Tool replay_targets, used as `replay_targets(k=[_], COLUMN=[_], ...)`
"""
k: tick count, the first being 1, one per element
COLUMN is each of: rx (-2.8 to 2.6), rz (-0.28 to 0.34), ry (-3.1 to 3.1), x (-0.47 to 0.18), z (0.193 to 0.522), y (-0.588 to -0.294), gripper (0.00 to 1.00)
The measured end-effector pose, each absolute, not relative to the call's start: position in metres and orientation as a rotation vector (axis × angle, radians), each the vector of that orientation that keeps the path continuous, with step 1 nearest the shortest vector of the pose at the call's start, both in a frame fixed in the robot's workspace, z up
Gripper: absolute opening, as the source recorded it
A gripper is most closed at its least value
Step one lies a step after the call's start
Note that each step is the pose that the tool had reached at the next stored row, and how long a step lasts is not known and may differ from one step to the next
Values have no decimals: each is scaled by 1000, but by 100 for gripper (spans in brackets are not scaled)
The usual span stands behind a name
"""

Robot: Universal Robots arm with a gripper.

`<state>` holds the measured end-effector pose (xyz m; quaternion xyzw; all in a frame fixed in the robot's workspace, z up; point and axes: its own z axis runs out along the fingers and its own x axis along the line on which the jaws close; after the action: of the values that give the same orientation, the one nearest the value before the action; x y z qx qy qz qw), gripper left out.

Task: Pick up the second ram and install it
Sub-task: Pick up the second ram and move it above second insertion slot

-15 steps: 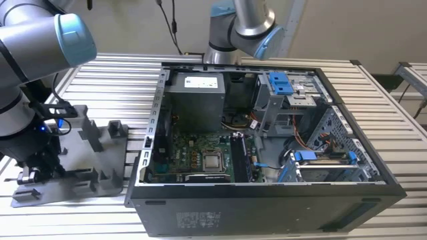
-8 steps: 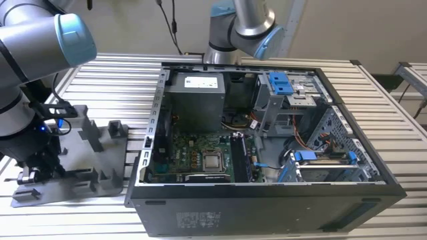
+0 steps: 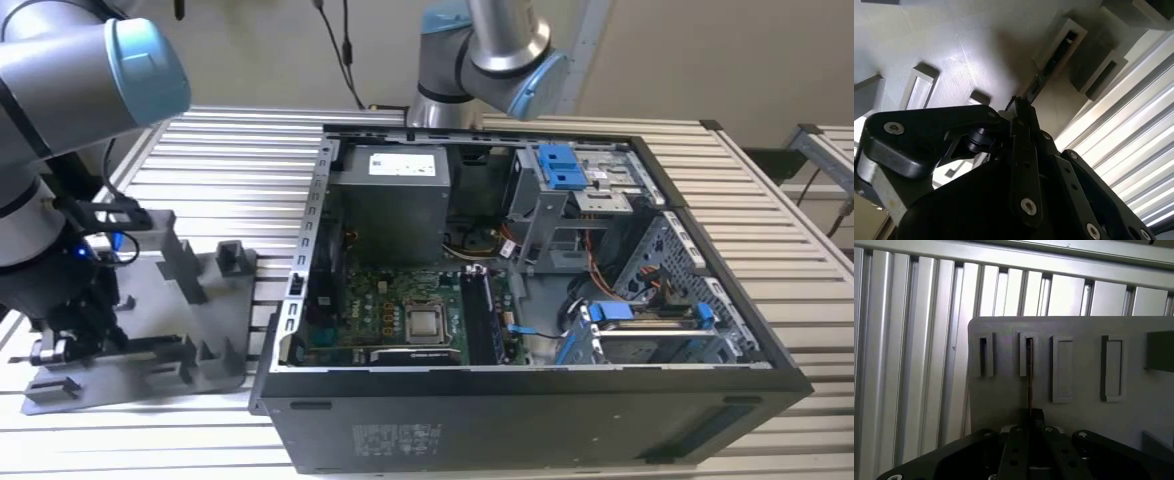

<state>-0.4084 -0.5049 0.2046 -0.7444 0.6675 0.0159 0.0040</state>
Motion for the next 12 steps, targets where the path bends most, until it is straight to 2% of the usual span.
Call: replay_targets(k=[12], rx=[-2332], rz=[47], ry=[2095], x=[-408], z=[249], y=[-505], gripper=[14])
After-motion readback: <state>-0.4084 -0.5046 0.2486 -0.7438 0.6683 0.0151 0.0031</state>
